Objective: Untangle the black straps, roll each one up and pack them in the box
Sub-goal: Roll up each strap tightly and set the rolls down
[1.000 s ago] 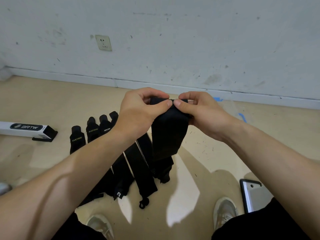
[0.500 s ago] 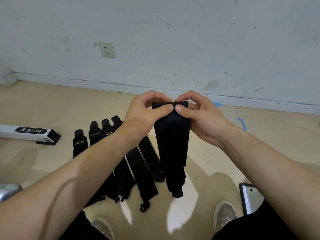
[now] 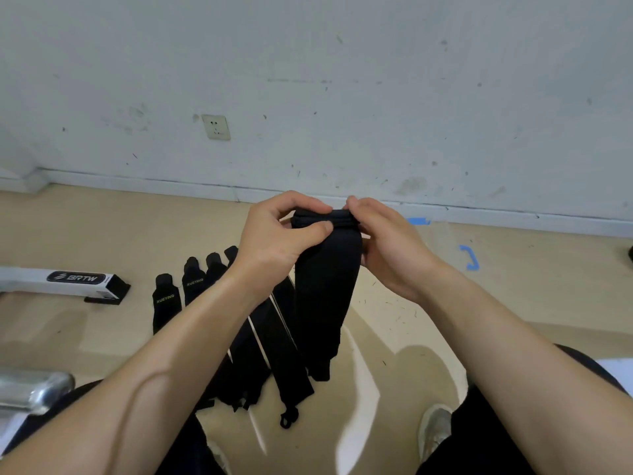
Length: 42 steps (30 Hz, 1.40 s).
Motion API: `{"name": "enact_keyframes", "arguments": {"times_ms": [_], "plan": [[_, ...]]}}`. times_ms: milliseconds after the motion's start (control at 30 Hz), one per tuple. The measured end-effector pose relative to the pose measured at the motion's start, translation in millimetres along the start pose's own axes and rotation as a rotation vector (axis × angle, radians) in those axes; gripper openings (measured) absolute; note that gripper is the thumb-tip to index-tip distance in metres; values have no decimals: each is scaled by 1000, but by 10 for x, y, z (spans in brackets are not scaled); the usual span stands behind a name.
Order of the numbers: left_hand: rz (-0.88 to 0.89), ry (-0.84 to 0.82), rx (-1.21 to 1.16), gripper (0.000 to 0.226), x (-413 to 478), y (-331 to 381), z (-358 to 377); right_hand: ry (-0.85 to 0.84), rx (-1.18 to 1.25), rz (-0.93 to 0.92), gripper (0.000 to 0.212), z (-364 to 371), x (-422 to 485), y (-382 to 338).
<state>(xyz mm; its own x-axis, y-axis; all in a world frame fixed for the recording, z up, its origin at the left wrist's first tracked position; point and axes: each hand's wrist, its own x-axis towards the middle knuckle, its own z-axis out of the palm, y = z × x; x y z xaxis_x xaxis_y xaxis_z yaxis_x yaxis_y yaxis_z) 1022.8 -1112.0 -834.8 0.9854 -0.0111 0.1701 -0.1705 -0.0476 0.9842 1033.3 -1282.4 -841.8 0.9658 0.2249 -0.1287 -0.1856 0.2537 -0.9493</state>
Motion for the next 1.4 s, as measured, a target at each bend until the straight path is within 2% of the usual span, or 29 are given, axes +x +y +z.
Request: {"name": "enact_keyframes", "arguments": {"times_ms": [67,167,367,533,633,767,833,933,967,1067,1233,1400], "plan": [[-10,21,-26,26,4,-39,-19,31,-150,-18,27,30,41,17],[-55,35,-68,26,42,-131,-53,84,-226,-59,9,46,123,40],[-259,-30,-208,29,265,-336,-153,126,-120,-27,9,33,350,157],[-387,-80,-173,27,413,-488,-147,144,-169,18,13,-10,614,200],[-422,-39,-192,30,550,-600,-129,169,-136,42,17,-38,763,270],[-461,38,-192,22,729,-751,-141,180,-25,124,22,-94,947,365],[-489,57,-195,18,775,-807,-156,161,-162,112,17,-104,1019,401],[-511,105,-199,18,832,-851,-171,170,-573,56,13,-93,1089,410],[-513,130,-197,18,857,-861,-181,159,-589,58,13,-79,1118,415],[-503,169,-197,17,923,-861,-229,102,-427,88,12,-49,1180,416],[-438,136,-213,20,1001,-846,-322,-1,-123,110,14,-67,1255,381],[-455,73,-196,20,980,-847,-281,26,-69,96,15,-92,1239,399]]}}
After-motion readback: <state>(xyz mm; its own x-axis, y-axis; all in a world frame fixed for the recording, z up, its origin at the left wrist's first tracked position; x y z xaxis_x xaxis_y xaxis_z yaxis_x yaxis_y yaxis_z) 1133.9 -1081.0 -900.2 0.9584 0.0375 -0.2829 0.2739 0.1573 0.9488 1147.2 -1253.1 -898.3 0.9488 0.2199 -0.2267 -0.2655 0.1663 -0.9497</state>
